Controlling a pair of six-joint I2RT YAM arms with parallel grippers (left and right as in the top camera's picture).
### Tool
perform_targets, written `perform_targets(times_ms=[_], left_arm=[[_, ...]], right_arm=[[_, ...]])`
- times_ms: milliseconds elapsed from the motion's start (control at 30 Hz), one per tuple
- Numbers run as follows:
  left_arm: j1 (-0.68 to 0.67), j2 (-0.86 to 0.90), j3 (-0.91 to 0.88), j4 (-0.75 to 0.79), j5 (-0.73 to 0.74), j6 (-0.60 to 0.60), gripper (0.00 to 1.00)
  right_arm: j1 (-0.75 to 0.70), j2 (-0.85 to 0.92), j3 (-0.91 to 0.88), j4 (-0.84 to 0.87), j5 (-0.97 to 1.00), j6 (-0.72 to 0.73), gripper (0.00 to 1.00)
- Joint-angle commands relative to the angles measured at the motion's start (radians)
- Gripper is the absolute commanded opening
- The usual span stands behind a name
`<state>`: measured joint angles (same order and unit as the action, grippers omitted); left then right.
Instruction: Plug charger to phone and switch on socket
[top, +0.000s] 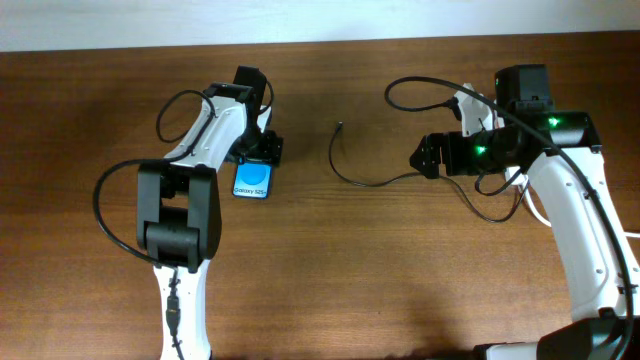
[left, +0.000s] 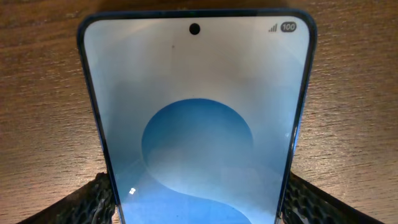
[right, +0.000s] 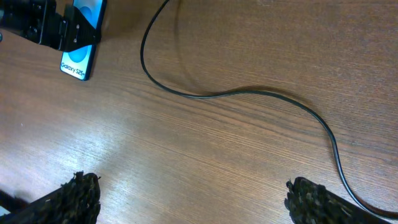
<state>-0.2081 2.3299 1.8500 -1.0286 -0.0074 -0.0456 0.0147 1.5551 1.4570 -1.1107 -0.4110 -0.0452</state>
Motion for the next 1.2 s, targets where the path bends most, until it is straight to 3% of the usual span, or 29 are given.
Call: perform_targets(times_ms=[0,200,333,433,500,567,633,833,967,1167], left_arm=[[-0.006,0.031,-0.033,-0.012,0.038,0.004,0.78],[-0.006,0.031,-0.027,-0.017,0.038,-0.011,0.72],[-0.005,0.03,0.064,-0.1,0.038,-0.011,0.68],[-0.005,0.03,0.121,-0.156,0.038,-0.011,0.56],[-0.005,0.03,0.122,-0.16,0.038,-0.011,0.42],[-0.005,0.03,0.122,-0.162,0.038,-0.011,0.18],[-0.005,0.03,0.127,-0.165,0.038,-0.026,0.0],[-0.005,0.03,0.3,-0.311,0.056,-0.282,0.0],[0.002,0.03,0.389,-0.41,0.237,-0.33,0.0],[0.002,0.03,0.417,-0.511,0.286,-0.543,0.0]], right_arm=[[0.005,0.002,0.019,0.003,-0.016,-0.005,0.98],[0.005,0.002,0.019,0.004,-0.016,-0.006,0.98],[0.005,0.002,0.019,0.014,-0.016,-0.005,0.98],[0.005,0.002,0.019,0.016,-0.016,-0.006,0.98],[0.005,0.002,0.019,0.019,-0.016,-0.006,0.98],[0.005,0.002,0.019,0.019,-0.016,-0.006,0.98],[0.005,0.002,0.019,0.02,-0.016,-0.005,0.98],[0.005,0.002,0.019,0.043,-0.027,0.047,0.98],[0.007,0.002,0.019,0.057,-0.047,0.089,0.98],[0.007,0.002,0.019,0.086,-0.061,0.221,0.98]])
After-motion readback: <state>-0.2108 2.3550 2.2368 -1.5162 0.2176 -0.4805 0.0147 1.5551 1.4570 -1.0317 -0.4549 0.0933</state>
